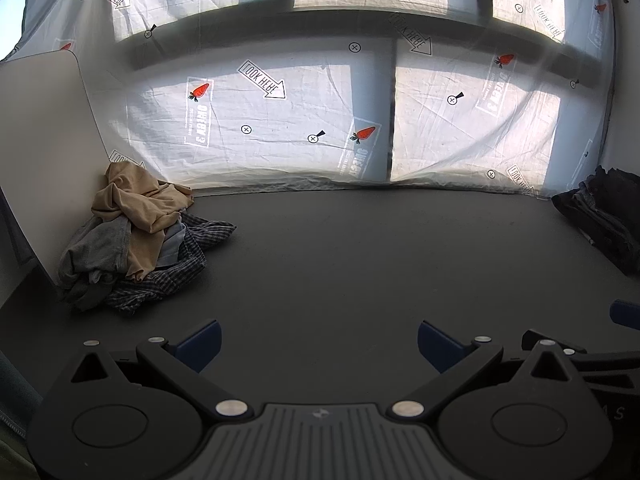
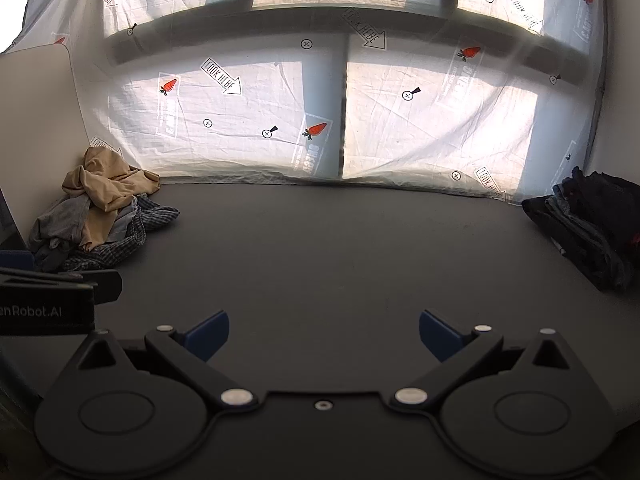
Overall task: Fold clothes
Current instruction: 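Move both tools toward the clothes pile in the corner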
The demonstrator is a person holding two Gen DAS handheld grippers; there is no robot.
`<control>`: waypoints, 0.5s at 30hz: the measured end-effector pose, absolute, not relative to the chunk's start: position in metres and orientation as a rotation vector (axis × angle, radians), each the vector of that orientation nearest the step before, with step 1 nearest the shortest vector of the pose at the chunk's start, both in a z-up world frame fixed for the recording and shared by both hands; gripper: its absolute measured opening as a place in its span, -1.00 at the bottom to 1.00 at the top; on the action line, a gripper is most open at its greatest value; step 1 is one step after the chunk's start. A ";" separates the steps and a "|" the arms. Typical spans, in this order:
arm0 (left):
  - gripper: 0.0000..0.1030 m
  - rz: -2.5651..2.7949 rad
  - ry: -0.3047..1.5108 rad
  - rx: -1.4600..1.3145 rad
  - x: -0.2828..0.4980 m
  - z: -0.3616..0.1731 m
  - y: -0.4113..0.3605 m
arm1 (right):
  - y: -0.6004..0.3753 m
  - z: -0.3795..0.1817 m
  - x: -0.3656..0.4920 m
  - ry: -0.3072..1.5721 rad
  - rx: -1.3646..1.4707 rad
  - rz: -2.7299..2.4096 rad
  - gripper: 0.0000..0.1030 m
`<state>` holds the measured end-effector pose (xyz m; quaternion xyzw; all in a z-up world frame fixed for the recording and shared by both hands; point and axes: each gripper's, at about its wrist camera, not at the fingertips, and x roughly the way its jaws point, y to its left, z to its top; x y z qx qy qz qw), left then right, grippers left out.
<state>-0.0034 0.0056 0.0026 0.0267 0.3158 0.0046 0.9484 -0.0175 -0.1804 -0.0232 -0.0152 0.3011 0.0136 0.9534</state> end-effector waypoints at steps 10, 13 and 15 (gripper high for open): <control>1.00 -0.031 0.719 -0.009 0.024 -0.014 -0.018 | -0.218 -0.045 0.009 0.690 -0.031 -0.058 0.99; 1.00 -0.014 0.740 -0.032 0.041 -0.018 -0.023 | -0.234 -0.052 0.034 0.707 0.007 -0.062 0.99; 1.00 0.012 0.760 -0.048 0.055 -0.019 -0.023 | -0.243 -0.055 0.055 0.713 0.026 -0.064 0.99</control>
